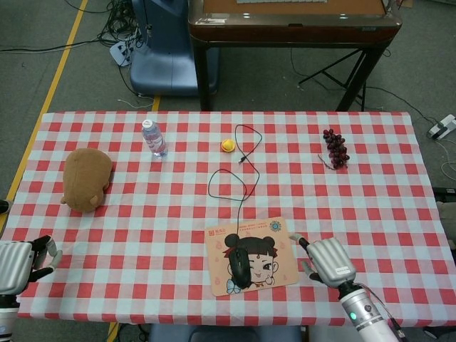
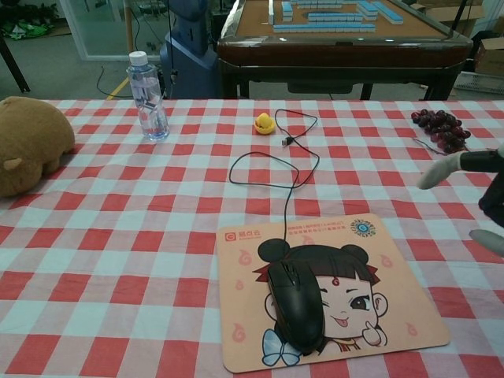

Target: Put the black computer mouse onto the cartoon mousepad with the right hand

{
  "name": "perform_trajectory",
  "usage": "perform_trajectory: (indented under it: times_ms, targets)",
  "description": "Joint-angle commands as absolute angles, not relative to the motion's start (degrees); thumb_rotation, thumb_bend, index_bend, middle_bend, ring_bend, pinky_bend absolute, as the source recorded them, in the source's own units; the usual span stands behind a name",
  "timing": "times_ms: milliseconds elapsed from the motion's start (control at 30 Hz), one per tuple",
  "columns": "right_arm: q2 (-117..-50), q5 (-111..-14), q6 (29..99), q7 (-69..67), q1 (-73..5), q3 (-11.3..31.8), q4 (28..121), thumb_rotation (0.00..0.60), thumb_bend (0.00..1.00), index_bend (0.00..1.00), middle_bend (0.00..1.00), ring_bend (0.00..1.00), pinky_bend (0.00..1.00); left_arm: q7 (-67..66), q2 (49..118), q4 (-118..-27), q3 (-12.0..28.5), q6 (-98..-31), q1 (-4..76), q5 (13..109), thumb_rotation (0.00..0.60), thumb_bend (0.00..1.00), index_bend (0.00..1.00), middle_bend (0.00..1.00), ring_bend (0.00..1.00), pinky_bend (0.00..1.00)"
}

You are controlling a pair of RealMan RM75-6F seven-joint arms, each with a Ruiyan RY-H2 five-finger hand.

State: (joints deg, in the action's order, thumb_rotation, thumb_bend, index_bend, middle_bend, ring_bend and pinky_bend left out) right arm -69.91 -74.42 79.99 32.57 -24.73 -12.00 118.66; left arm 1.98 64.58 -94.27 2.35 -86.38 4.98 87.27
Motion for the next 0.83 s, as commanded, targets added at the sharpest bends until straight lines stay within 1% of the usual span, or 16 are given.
perform_trajectory:
  times_ms: [33, 167, 200, 267, 367, 500, 667, 833]
  targets:
    - [-67.9, -77.0, 83.1, 33.7, -21.8, -12.0, 116.0, 0.6, 0.32, 0.22, 0.7, 0.68, 0.95, 1.5, 64.8, -94.3, 2.3, -86.3, 5.1, 87.5, 0.6, 0.57, 0.55, 0.9, 0.82, 1.0]
    - [-66.3, -78.6, 85.7, 33.5, -19.5, -11.4, 113.8, 0.6, 0.29, 0.24, 0.59, 0.53, 0.8, 0.9, 64.9, -94.7, 2.1, -86.6, 5.1, 87.9, 0.6, 0.57, 0.55, 0.9, 0.82, 1.0]
    - [-65.8, -79.1, 86.4, 33.1, -18.8, -11.3, 113.1, 0.6, 0.29, 0.24, 0.58, 0.51, 0.77, 1.0, 64.9, -94.8, 2.0, -86.7, 5.0, 88.2, 0.6, 0.57, 0.55, 0.9, 0.82, 1.0]
    - [-65.1, -79.8, 87.1, 32.3, -17.8, -11.1, 111.9, 0.6, 0.29, 0.25, 0.52, 0.44, 0.66, 1.4, 64.6, -95.3, 1.8, -86.9, 5.0, 88.8, 0.6, 0.57, 0.55, 0.89, 0.82, 1.0]
    - [-64.4, -80.5, 89.0, 30.9, -15.8, -10.4, 109.4, 0.6, 0.29, 0.25, 0.48, 0.38, 0.56, 2.4, 63.4, -96.5, 1.0, -86.7, 4.9, 90.0, 0.6, 0.57, 0.54, 0.89, 0.81, 1.0]
    - [-64.5, -81.8, 91.4, 26.7, -13.1, -9.2, 105.7, 0.6, 0.29, 0.25, 0.46, 0.35, 0.46, 1.3, 62.3, -97.8, 0.4, -87.2, 4.6, 91.1, 0.6, 0.57, 0.53, 0.88, 0.79, 1.0]
    - [-64.9, -83.9, 94.7, 21.9, -10.2, -7.7, 101.5, 0.6, 0.29, 0.25, 0.44, 0.34, 0.43, -0.3, 61.3, -99.2, 0.1, -87.6, 4.1, 91.2, 0.6, 0.57, 0.51, 0.81, 0.72, 0.96]
    - [-64.5, -85.4, 97.4, 19.1, -8.1, -5.8, 99.6, 0.6, 0.29, 0.25, 0.43, 0.33, 0.42, -0.9, 61.7, -98.9, 0.7, -87.8, 3.9, 89.7, 0.6, 0.57, 0.51, 0.81, 0.72, 0.95]
